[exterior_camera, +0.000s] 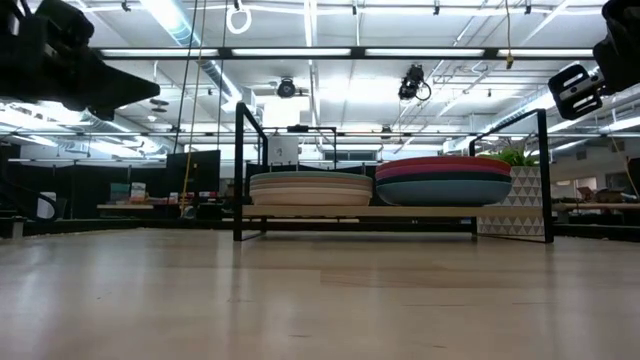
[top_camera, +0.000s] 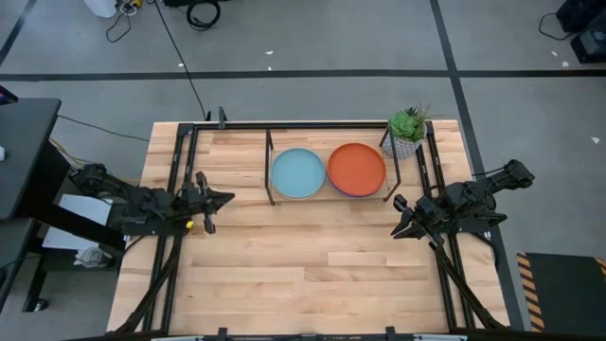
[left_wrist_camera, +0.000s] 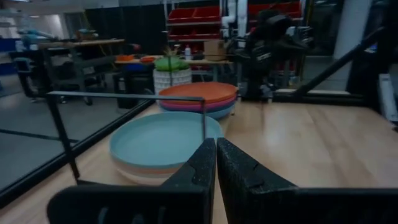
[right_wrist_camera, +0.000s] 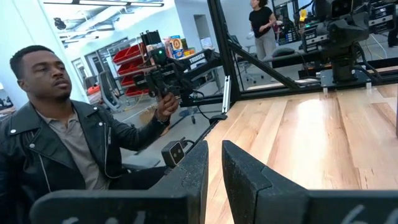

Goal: Place and stack plates onto a shelf
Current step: Return to Home Position

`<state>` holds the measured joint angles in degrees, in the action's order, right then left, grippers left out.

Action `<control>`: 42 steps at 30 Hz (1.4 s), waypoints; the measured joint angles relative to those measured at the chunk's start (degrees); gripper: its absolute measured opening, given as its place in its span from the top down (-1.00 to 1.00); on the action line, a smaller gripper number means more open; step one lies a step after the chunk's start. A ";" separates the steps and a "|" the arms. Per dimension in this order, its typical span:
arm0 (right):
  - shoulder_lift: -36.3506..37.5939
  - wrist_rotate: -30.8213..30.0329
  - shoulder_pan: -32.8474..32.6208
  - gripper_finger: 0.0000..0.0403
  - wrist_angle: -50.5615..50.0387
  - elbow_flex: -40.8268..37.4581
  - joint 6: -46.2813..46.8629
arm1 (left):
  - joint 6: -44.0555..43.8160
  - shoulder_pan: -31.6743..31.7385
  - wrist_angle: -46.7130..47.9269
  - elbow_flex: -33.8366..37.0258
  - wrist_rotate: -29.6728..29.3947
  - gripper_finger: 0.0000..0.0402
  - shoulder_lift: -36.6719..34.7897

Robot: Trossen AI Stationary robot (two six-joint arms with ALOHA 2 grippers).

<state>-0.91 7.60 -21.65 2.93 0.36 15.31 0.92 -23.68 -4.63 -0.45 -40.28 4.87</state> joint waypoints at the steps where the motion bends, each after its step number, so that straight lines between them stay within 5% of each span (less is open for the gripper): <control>1: 0.00 0.00 0.02 0.74 -0.01 0.00 0.00 | 0.01 0.45 0.06 0.00 0.03 0.89 0.09; 42: 0.00 -0.42 0.01 0.74 -0.02 0.00 -0.01 | -1.75 -1.30 -2.68 0.07 0.82 0.89 0.50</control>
<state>-0.91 7.18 -21.64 2.92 0.36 15.30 -0.82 -24.97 -7.31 -0.38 -39.47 5.37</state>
